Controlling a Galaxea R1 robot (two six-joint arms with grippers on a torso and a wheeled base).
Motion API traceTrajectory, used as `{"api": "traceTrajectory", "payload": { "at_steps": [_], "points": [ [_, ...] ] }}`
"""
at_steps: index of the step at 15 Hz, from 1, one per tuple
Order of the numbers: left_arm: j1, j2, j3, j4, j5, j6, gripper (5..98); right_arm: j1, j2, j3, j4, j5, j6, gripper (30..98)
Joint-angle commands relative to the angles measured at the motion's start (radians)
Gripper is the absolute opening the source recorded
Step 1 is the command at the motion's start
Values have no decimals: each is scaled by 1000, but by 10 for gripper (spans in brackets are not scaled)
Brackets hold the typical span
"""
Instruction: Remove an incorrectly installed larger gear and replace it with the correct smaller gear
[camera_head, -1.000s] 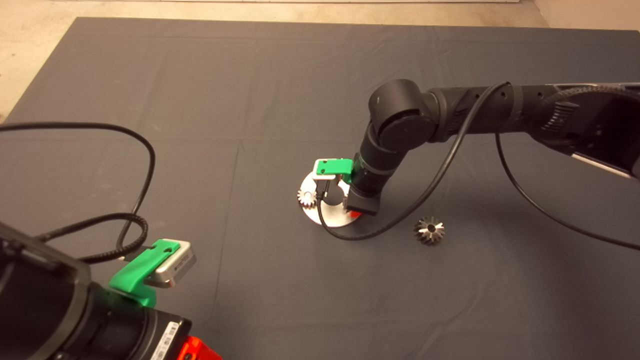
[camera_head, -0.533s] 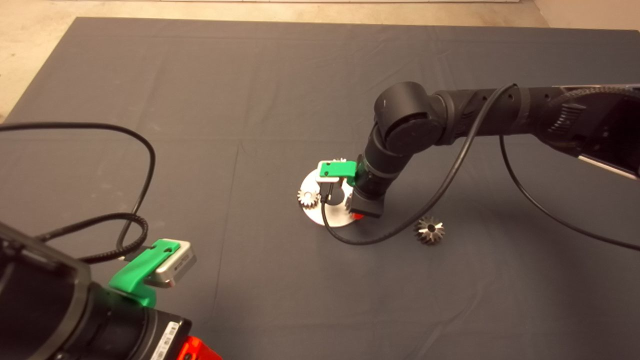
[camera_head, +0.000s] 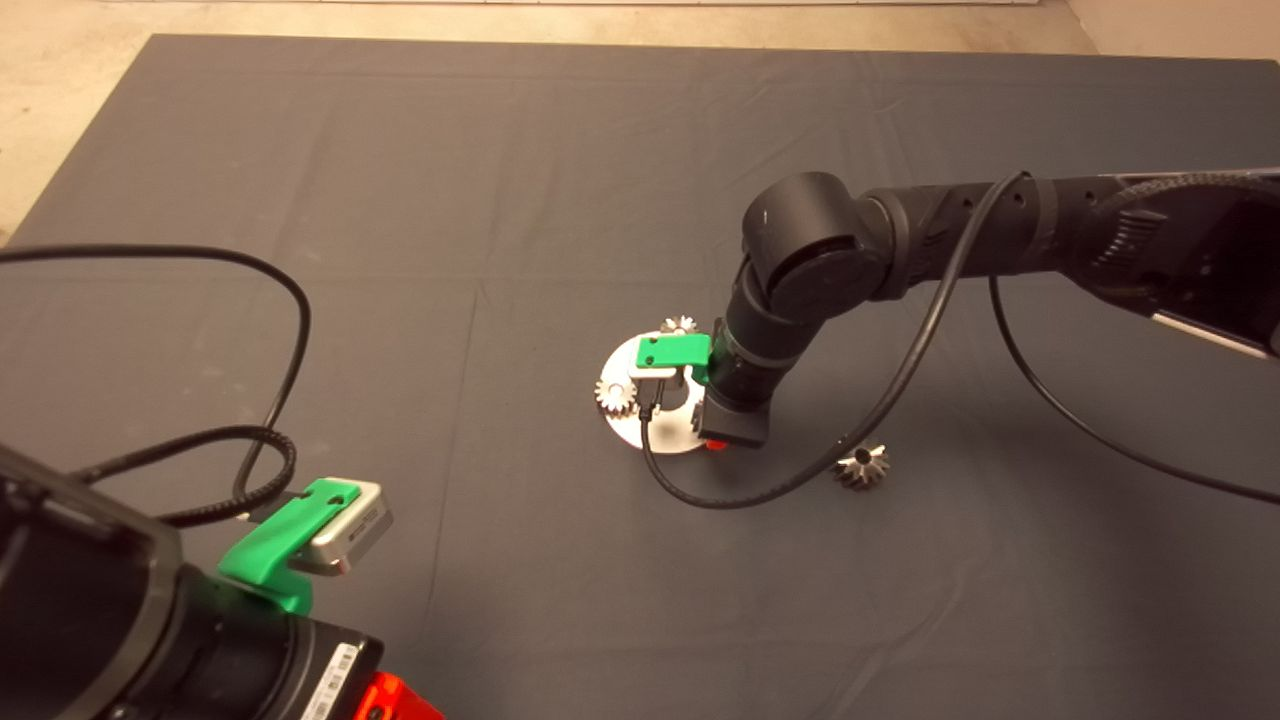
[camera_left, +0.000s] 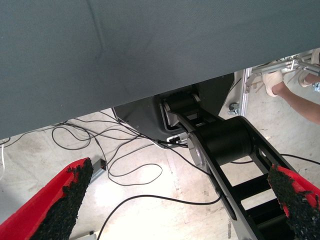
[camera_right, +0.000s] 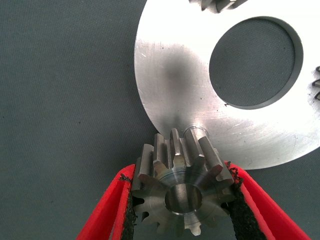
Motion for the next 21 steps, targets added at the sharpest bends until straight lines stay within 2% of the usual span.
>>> {"api": "traceTrajectory", "payload": {
  "at_steps": [1, 7, 19, 21],
  "points": [
    [-8, -5, 15, -14, -1, 1, 909, 24, 12, -13, -10, -131, 9, 420],
    [-8, -5, 15, -14, -1, 1, 909, 22, 12, -58, -14, -131, 8, 420],
    [-8, -5, 15, -14, -1, -1, 909, 22, 33, -58, -14, -131, 10, 421],
    [-8, -5, 15, -14, -1, 1, 909, 22, 43, -58, -14, -131, 31, 421]
  ]
}}
